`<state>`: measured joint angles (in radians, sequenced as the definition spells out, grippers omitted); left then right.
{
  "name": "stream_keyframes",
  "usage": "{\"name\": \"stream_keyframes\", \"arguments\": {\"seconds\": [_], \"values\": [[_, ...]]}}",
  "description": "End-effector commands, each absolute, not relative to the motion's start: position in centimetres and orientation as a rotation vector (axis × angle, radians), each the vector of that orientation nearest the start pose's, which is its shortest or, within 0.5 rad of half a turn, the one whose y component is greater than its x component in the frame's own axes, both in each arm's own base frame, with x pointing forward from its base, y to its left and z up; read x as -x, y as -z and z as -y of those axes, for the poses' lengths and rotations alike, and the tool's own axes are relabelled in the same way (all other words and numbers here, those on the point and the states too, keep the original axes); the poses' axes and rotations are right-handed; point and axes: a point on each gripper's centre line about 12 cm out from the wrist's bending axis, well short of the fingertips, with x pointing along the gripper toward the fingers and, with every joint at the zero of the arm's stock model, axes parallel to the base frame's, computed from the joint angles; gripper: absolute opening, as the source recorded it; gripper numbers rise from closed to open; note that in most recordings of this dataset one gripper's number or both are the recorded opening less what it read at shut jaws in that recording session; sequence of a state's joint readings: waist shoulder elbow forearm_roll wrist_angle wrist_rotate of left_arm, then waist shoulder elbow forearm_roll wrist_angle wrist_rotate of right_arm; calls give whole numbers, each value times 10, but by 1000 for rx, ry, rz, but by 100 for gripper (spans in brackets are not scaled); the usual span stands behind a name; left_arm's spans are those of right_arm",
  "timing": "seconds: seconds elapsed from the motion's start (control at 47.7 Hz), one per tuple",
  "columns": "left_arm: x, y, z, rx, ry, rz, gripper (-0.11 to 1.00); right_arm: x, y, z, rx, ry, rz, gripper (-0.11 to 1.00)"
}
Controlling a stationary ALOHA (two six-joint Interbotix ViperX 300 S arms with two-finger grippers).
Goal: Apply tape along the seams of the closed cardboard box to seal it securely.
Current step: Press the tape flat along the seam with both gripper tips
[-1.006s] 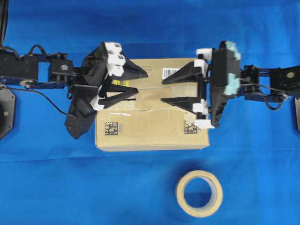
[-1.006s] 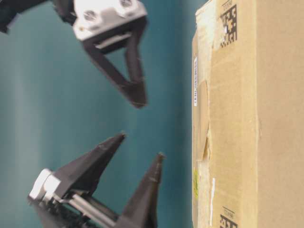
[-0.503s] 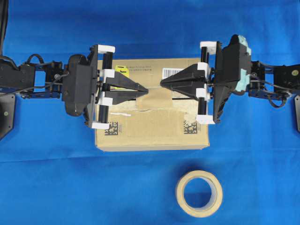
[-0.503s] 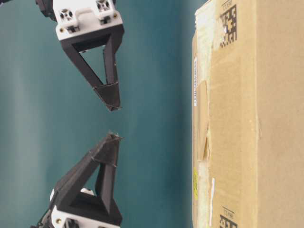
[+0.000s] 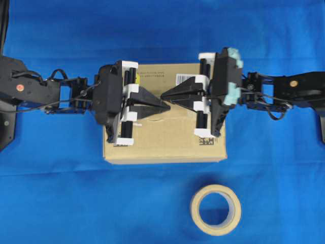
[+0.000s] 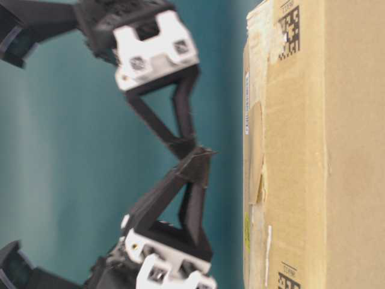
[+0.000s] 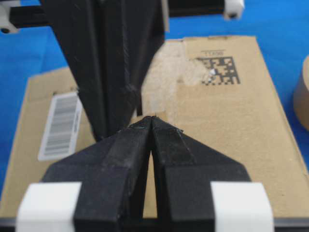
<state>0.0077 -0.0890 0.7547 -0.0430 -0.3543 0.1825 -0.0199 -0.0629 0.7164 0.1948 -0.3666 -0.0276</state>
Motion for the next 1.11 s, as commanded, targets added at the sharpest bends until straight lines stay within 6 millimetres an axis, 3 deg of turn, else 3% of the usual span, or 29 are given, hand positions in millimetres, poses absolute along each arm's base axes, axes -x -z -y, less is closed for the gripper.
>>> {"name": "stream_keyframes", "arguments": {"seconds": [0.0, 0.147, 0.356, 0.712, 1.089], "values": [[-383, -211, -9, -112, -18, -300, 0, -398, -220, 16, -155, 113, -262, -1], [-383, -196, -9, -66, -22, -342, 0, -401, -201, 16, -166, 117, -312, -1], [-378, -166, -15, 16, -51, -426, 0, -400, -191, 14, -174, 115, -362, -1], [-371, -161, -14, 36, -56, -446, 0, -394, -177, 8, -182, 106, -437, -1], [-340, -150, -15, 40, -62, -492, 0, -356, -171, 15, -204, 138, -458, -1]]}}
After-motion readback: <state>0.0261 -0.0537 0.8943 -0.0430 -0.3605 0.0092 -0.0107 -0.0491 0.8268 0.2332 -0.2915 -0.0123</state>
